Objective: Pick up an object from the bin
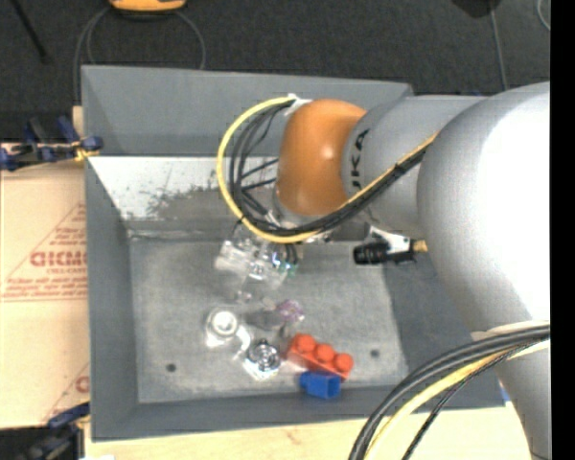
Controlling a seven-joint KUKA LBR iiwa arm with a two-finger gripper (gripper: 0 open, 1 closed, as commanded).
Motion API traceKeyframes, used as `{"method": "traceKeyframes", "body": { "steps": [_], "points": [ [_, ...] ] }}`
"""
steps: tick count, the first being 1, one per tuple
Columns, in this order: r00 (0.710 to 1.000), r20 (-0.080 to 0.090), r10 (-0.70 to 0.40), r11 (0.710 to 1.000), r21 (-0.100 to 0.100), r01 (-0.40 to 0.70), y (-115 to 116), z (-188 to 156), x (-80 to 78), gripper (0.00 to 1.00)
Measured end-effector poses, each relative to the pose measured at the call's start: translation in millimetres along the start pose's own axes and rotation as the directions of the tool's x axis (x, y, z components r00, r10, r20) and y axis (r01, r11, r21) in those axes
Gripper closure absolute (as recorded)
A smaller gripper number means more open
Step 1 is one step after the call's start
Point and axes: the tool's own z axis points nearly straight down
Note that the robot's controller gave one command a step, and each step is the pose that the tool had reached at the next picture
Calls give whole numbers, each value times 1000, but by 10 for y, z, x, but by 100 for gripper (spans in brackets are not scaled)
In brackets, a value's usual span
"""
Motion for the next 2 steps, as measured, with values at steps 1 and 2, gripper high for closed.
{"method": "traceKeyframes", "body": {
  "steps": [1, 2],
  "points": [
    [987, 1, 164, 987, -1, -164, 341, -95, 646, 0],
    [973, 7, 229, 973, -7, -229, 266, 97, 370, 0]
  ]
}}
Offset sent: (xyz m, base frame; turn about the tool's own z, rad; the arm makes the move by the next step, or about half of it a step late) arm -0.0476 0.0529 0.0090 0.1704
